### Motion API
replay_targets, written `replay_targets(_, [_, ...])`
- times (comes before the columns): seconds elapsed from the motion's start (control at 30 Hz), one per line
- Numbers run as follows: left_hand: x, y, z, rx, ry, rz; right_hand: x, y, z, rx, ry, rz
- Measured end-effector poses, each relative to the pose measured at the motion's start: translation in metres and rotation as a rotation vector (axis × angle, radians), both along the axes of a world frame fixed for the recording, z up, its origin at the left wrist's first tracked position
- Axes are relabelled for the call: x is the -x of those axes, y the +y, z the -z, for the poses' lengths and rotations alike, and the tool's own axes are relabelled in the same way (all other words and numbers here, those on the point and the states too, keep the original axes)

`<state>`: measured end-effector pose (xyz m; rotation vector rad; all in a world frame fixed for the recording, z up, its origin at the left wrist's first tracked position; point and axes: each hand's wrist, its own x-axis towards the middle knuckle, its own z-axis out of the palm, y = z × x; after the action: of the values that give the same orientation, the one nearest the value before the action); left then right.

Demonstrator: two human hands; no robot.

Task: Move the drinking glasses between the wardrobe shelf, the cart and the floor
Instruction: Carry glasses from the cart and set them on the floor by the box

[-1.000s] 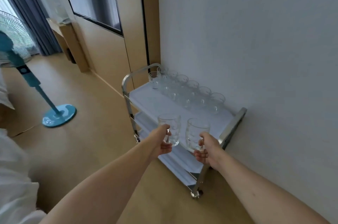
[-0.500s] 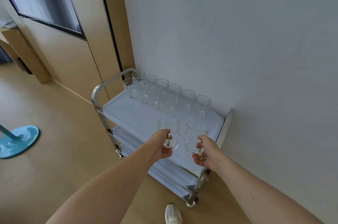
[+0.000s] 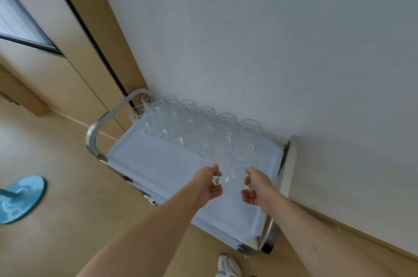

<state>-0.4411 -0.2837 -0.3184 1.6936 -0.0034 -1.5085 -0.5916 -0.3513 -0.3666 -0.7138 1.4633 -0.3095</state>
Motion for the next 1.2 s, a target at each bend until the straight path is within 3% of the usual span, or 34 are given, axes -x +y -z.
replay_targets(0.23, [-0.005,-0.024,0.019,0.023,0.037,-0.069,-0.002,-0.013,0.017,-0.017,-0.007,-0.005])
replay_targets(0.47, [-0.005,-0.038,0.045,-0.044,-0.033,0.099,-0.004,-0.018,0.029,-0.016,-0.013,0.072])
replay_targets(0.73, [0.003,-0.048,0.061,-0.007,-0.023,0.094,-0.004,-0.013,0.034,0.018,0.005,0.212])
replay_targets(1.2, [-0.013,-0.067,0.079,0.012,-0.045,0.105,-0.019,-0.020,0.045,0.053,-0.032,0.177])
